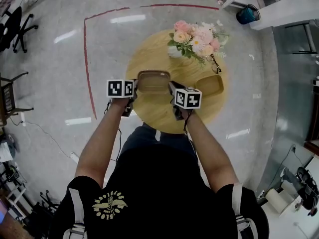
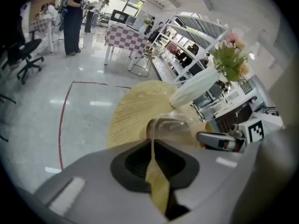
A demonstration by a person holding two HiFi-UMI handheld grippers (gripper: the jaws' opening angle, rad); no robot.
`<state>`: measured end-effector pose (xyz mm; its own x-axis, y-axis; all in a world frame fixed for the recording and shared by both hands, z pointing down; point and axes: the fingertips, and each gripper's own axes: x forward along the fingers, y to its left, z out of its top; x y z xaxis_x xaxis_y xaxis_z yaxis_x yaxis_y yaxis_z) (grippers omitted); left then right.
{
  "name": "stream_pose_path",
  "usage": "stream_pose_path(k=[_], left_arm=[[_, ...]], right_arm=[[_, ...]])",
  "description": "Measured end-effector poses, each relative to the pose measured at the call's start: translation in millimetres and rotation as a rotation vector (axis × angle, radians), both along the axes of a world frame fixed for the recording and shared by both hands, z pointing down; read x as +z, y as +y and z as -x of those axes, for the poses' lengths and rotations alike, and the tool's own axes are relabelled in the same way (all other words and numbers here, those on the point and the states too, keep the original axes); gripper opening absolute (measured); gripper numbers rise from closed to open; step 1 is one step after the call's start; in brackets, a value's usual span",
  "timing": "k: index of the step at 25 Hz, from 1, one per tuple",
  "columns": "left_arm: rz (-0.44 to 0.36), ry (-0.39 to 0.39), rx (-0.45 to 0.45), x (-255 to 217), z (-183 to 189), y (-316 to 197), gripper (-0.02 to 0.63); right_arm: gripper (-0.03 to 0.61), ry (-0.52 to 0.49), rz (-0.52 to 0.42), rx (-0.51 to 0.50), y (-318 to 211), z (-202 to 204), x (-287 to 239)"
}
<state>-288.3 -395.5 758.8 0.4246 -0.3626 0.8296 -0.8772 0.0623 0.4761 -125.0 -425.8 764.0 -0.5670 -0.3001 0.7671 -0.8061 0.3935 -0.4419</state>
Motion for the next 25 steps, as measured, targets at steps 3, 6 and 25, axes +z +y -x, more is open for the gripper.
stream_pose_path(k=[3,6,25], left_arm=[[-0.001,-0.011,-0.005,0.4,0.0,-0.8,0.021],[-0.005,-0.031,-0.025,0.8,2.1,-0.8,0.023],[-0.389,-0.029,-0.133,-105.8,34.2,-4.2,0.018]], right_arm=[[0.049,0.010,-0.013,-0.006,0.2,-1.5,3.5],[0.059,0.048,-0.039,-0.035,1.3,-4.8,5.1],[0.054,0.035,-0.290,-0.067,-8.6,-40.2,-89.7]])
